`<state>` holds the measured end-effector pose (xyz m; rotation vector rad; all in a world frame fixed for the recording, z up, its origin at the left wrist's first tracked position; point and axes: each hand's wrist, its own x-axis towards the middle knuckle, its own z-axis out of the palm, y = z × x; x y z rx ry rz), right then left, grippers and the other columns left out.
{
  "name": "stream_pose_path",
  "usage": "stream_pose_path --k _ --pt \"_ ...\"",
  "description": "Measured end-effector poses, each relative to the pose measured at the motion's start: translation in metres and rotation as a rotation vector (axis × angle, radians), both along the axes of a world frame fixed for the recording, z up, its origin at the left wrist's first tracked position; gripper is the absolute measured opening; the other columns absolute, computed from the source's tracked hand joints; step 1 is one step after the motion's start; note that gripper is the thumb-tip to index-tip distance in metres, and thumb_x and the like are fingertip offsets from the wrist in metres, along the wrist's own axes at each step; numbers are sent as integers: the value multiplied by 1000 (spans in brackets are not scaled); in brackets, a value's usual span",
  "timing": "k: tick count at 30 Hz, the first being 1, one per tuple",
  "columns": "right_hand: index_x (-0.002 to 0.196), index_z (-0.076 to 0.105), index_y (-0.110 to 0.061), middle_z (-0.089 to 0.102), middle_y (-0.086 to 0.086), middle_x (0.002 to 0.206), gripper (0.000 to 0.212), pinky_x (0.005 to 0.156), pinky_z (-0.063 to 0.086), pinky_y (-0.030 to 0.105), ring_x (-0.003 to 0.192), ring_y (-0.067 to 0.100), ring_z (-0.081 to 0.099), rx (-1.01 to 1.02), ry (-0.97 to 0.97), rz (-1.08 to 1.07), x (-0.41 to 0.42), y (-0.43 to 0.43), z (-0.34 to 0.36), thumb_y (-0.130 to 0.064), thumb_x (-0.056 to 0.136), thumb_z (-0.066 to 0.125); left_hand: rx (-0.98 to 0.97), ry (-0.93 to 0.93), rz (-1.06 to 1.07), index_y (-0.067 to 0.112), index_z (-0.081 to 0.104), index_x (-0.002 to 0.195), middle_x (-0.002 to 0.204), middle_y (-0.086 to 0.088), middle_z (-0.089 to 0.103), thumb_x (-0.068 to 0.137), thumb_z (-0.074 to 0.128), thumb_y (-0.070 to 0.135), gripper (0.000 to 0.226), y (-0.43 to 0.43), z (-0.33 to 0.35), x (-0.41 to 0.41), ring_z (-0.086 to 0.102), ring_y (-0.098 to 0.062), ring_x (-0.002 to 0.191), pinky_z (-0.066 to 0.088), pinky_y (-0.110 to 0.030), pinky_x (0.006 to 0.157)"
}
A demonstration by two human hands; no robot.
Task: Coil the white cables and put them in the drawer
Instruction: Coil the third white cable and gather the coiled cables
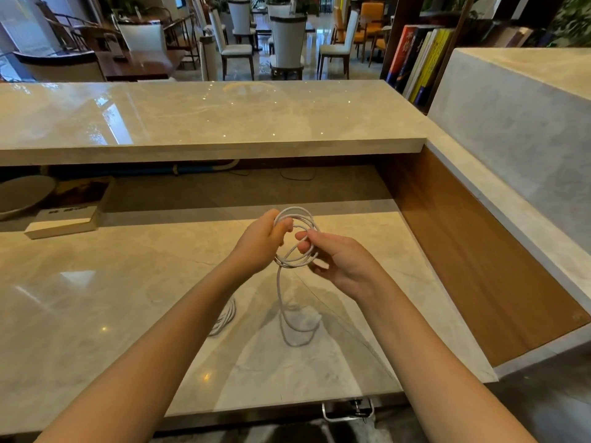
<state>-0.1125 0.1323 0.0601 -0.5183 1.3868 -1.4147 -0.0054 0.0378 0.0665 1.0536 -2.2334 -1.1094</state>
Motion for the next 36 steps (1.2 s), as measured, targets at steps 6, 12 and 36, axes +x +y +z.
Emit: stream_pose_path --k 6,12,36 --pt "77 62 -13 56 -1 59 21 82 37 34 67 11 52 -15 -478 24 0 0 -3 -23 92 51 322 70 -86 7 59 102 75 -7 63 100 35 29 33 -4 -3 7 57 -16 66 47 -27 63" --pt "75 65 -14 65 -5 62 22 85 36 31 78 11 55 83 -292 44 -3 2 1 -23 92 55 300 72 -33 9 57 96 69 -3 64 100 34 27 30 1 -6 9 59 -12 58 49 -19 56" --pt "89 65 -14 54 -3 94 8 74 49 26 82 10 52 -180 1490 621 -23 8 36 -19 88 60 131 -12 -120 16 56 83 59 0 60 100 37 27 27 4 8 7 51 -7 49 43 -17 50"
